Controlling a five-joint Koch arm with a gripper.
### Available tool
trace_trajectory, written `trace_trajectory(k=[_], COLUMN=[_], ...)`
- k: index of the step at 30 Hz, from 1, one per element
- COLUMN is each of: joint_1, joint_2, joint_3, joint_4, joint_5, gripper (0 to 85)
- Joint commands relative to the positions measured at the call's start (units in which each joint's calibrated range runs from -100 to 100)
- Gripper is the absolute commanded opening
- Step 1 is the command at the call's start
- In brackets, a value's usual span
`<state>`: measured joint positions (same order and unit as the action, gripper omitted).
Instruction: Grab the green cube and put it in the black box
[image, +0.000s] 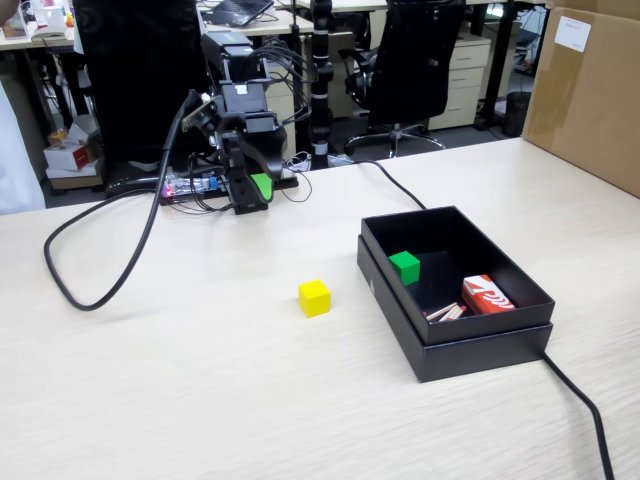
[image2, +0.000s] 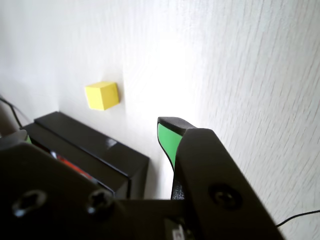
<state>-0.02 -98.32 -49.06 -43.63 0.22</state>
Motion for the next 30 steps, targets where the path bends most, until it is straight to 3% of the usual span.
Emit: trace_trajectory(k=[1,8,30], joint_1=[-1.0,-2.8,-0.5], joint_2=[-1.7,-1.7,-1.7], joint_3=[-0.6,-13.6,-46.6], joint_4=[5.4,13.0,42.3], joint_5=[0.1,-0.1,-1.5], gripper=[51.1,52.1,51.3])
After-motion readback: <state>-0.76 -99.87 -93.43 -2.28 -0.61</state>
